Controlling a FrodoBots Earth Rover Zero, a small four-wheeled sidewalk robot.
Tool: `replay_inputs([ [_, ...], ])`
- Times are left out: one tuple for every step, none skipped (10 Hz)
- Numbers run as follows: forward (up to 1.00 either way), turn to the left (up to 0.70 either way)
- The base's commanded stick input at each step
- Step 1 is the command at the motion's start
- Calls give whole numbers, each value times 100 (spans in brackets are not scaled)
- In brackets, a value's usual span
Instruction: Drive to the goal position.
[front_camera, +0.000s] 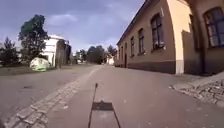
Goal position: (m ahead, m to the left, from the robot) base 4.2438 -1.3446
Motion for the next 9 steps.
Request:
replay_inputs([
  [45,0],
  [45,0],
  [45,0],
  [45,0],
  [45,0],
  [45,0],
  [45,0],
  [45,0],
  [45,0],
])
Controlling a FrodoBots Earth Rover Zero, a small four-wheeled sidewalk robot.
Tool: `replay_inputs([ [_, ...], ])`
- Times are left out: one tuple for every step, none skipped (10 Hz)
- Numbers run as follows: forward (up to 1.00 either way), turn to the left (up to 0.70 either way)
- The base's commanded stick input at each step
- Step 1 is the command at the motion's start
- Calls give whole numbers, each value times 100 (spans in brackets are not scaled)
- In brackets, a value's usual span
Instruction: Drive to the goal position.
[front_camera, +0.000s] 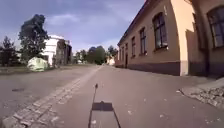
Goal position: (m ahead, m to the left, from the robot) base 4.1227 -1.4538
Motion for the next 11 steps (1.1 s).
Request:
replay_inputs([
  [45,0],
  [45,0],
  [45,0],
  [45,0],
  [45,0],
  [45,0],
  [45,0],
  [45,0],
  [45,0],
  [45,0],
  [45,0],
])
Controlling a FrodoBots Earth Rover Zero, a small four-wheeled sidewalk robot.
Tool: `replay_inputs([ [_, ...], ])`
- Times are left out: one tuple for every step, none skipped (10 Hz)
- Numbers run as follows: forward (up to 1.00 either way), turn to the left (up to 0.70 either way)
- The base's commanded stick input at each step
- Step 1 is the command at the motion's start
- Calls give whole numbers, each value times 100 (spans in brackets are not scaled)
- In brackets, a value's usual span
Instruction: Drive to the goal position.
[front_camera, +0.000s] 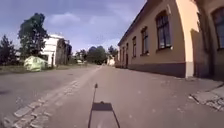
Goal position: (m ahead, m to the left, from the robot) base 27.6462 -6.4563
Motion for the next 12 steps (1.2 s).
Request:
replay_inputs([
  [45,0],
  [45,0],
  [45,0],
  [45,0],
  [45,0],
  [45,0],
  [45,0],
  [45,0],
  [45,0],
  [45,0],
  [45,0],
  [45,0],
])
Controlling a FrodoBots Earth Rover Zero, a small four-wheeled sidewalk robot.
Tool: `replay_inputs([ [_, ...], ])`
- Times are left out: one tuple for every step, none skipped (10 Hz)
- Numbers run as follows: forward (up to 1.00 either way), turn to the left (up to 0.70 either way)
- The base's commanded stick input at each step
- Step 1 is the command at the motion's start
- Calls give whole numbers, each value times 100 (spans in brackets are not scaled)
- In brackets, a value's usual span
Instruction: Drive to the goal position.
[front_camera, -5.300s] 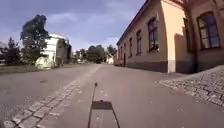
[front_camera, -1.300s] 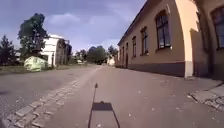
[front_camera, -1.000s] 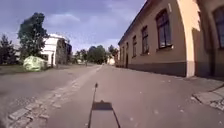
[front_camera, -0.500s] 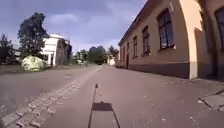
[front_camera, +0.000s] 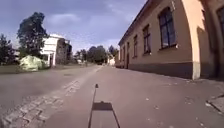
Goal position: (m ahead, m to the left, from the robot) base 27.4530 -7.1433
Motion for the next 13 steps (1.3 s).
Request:
replay_inputs([
  [45,0],
  [45,0],
  [45,0],
  [45,0],
  [45,0],
  [45,0],
  [45,0],
  [45,0],
  [45,0],
  [45,0],
  [45,0],
  [45,0],
  [45,0],
])
